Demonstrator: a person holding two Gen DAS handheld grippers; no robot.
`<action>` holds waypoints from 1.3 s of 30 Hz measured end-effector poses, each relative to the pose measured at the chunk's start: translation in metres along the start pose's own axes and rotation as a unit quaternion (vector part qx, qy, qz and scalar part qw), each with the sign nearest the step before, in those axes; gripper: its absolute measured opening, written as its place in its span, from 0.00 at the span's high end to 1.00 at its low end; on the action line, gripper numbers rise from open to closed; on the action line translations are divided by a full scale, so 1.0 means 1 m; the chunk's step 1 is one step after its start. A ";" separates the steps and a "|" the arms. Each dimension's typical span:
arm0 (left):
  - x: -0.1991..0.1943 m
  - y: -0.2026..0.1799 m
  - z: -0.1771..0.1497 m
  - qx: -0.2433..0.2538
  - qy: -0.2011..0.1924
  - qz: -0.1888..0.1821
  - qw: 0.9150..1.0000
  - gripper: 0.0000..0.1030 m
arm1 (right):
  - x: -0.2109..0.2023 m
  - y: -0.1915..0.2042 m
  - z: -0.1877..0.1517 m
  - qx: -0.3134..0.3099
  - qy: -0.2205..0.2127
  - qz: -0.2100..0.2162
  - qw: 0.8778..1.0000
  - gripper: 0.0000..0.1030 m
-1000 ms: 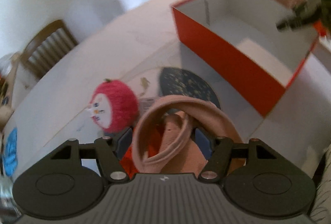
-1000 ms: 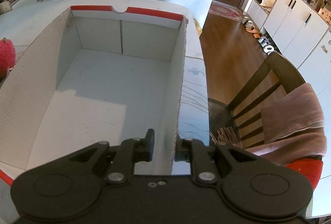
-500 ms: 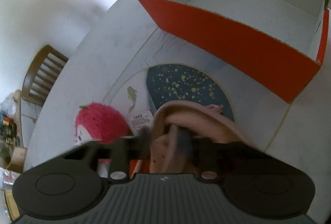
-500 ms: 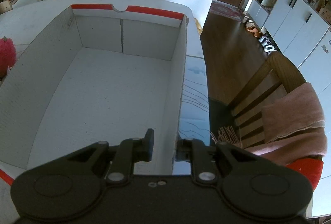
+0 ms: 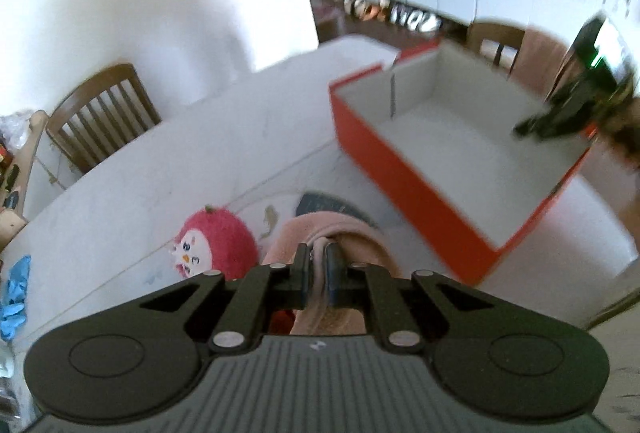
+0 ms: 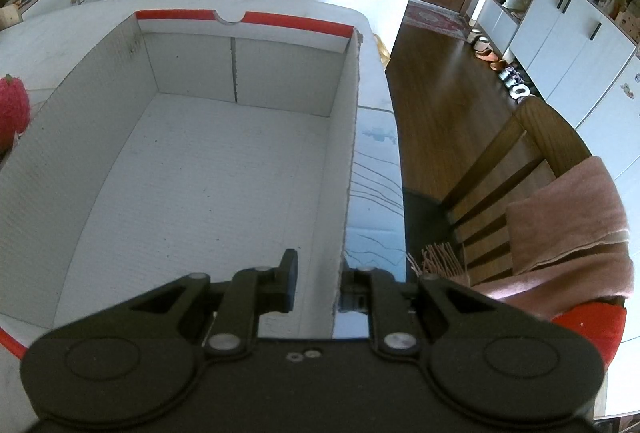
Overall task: Organize objects
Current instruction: 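Carry the pink scarf with the left gripper over the cardboard box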
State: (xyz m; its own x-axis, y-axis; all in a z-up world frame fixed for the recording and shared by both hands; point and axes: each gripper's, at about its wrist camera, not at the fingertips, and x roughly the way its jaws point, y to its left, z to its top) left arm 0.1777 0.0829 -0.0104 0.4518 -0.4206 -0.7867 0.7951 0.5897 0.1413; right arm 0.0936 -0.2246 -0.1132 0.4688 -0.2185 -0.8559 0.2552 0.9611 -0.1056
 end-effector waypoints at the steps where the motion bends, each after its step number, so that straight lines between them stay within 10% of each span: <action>1: -0.010 0.002 0.003 -0.007 -0.012 -0.004 1.000 0.93 | 0.000 0.000 0.000 0.000 0.001 -0.001 1.000 0.85; 10: -0.071 0.021 0.042 -0.068 -0.116 -0.025 0.991 0.93 | 0.000 0.002 0.002 -0.002 0.004 -0.005 1.000 0.85; 21: -0.078 -0.003 0.120 -0.017 -0.187 -0.046 0.981 0.93 | 0.000 0.005 0.003 -0.006 0.005 -0.010 1.000 0.89; 39: 0.044 -0.080 0.170 0.023 -0.107 -0.125 0.986 0.93 | -0.001 0.002 0.005 -0.010 0.013 -0.010 1.000 0.94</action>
State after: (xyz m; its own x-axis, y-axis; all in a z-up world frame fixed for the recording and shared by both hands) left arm 0.2029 -0.0998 0.0464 0.3103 -0.6881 -0.6560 0.9077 0.4195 -0.0107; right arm 0.0980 -0.2234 -0.1095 0.4424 -0.2329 -0.8661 0.2464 0.9601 -0.1323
